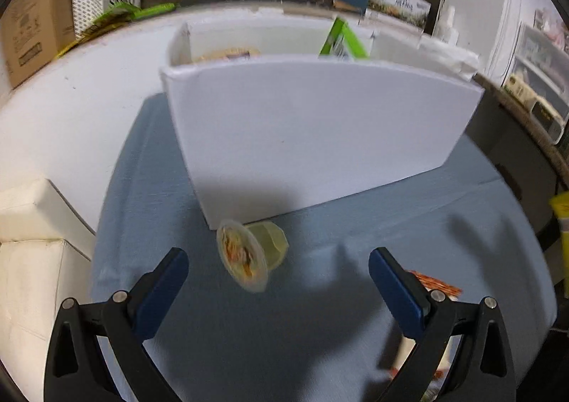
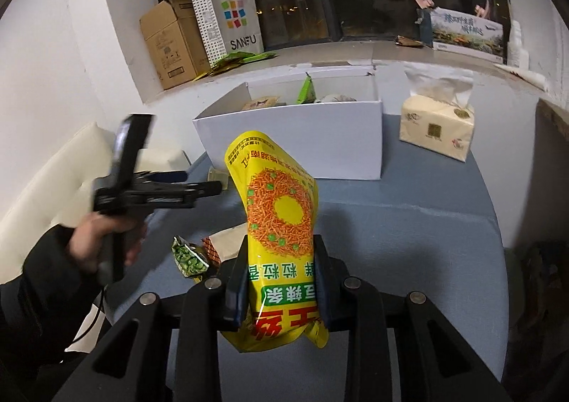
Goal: Organize snacks
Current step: 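Grasp the clear jelly cup with left gripper while right holds the yellow bag, then drop the yellow bag into the box with right gripper while left drops the jelly cup in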
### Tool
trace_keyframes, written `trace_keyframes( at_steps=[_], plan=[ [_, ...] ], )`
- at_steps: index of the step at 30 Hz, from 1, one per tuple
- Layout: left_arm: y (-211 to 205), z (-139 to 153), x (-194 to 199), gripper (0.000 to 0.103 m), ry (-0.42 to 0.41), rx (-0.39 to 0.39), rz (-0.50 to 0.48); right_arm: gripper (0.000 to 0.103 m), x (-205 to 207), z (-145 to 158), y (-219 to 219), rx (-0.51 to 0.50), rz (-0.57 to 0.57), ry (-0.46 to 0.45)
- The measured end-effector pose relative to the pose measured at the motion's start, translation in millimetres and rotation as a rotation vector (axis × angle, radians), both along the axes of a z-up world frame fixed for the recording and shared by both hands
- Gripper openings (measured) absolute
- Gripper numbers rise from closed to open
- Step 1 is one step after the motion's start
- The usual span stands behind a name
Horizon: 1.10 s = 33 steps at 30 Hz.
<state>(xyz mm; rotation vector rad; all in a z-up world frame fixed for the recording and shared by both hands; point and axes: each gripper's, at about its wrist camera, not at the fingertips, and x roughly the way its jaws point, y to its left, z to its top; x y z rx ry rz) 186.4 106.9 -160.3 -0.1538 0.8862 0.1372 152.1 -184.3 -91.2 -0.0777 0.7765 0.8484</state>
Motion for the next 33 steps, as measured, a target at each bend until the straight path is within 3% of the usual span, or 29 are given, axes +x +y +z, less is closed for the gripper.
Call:
trace_keyframes(
  at_steps=[4, 6, 7, 8, 16, 25, 29, 33],
  plan=[
    [6.7, -7.8, 10.1, 0.097, 0.016, 0.003, 0.009, 0.032, 2.0, -5.3, -11.5, 0.012, -0.018, 0.022],
    [8.6, -9.4, 12.2, 0.081, 0.021, -0.003, 0.001, 0.032, 2.2, -6.4, -14.2, 0.013, -0.023, 0.025],
    [9.0, -11.3, 13.1, 0.061, 0.034, -0.001, -0.001, 0.032, 2.4, -7.1, -14.8, 0.014, -0.022, 0.028],
    [9.0, -12.5, 13.7, 0.051, 0.044, 0.011, 0.005, 0.032, 2.3, -8.0, -14.9, 0.014, -0.022, 0.03],
    [-7.2, 15.9, -18.6, 0.051, -0.072, -0.016, -0.031, 0.032, -0.3, -11.2, -9.2, 0.009, -0.01, 0.031],
    [-49.5, 108.4, -92.7, 0.051, -0.361, -0.05, -0.094, 0.032, 5.0, -0.9, -7.4, 0.046, -0.031, 0.013],
    [-46.5, 144.8, -94.4, 0.051, -0.449, -0.072, -0.104, 0.032, 21.5, 19.4, 3.1, 0.073, -0.034, -0.016],
    [-28.7, 165.6, -67.9, 0.051, -0.48, -0.074, -0.101, 0.032, 50.1, 46.0, 17.4, 0.116, -0.046, -0.038]
  ],
)
